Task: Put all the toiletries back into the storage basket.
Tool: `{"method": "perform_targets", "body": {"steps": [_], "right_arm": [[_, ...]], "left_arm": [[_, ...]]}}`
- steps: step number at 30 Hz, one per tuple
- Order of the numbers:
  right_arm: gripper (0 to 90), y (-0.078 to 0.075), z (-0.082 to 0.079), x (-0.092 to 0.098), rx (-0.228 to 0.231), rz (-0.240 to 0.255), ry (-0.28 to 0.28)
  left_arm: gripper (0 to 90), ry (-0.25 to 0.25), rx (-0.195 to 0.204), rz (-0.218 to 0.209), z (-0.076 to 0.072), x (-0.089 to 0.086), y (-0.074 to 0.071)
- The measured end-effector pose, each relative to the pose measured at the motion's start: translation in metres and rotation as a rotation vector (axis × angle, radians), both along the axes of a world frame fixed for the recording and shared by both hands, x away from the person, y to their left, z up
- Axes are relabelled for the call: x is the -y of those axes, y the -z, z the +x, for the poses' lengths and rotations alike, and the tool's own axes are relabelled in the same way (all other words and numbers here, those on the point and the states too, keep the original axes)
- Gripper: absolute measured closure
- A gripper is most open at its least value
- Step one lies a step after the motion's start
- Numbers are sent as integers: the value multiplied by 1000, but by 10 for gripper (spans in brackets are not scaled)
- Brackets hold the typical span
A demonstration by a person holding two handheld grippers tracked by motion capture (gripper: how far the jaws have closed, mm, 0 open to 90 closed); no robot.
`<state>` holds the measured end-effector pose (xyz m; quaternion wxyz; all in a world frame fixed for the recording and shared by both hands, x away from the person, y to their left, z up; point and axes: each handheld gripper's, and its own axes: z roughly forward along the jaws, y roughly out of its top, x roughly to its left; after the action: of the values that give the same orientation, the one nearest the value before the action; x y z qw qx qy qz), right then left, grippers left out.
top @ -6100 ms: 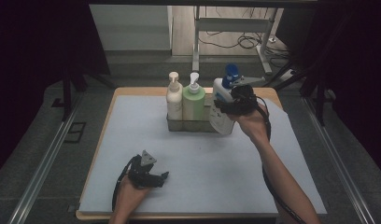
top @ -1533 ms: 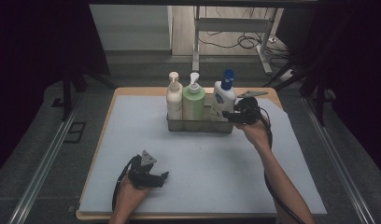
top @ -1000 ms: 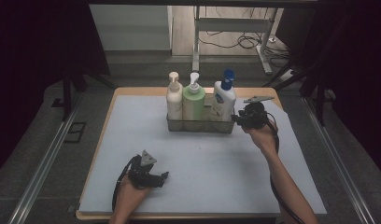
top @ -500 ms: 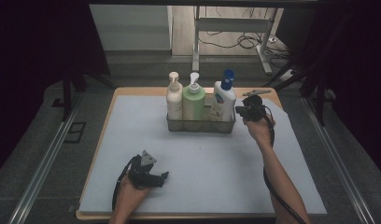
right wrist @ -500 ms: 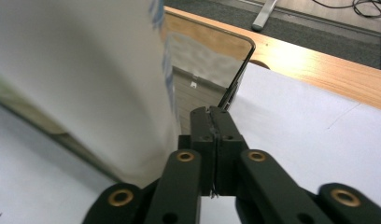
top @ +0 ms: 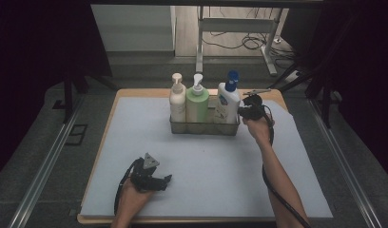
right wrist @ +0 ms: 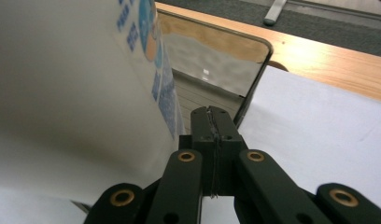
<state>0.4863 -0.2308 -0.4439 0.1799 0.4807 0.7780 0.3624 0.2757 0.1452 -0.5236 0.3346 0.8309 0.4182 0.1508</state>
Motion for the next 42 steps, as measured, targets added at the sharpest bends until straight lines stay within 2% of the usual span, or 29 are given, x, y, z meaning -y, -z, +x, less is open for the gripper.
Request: {"method": "perform_targets", "body": {"steps": [6,15,42], "right_arm": [[897,6,1,-3,-13,9,-5],[897,7,0,-5,-24,16,-9],[896,18,-2,-17,-47,-5,-22]], "left_arm": [[122,0,0,0,0,0,0],[122,0,0,0,0,0,0],[122,0,-1,0,0,0,0]]}}
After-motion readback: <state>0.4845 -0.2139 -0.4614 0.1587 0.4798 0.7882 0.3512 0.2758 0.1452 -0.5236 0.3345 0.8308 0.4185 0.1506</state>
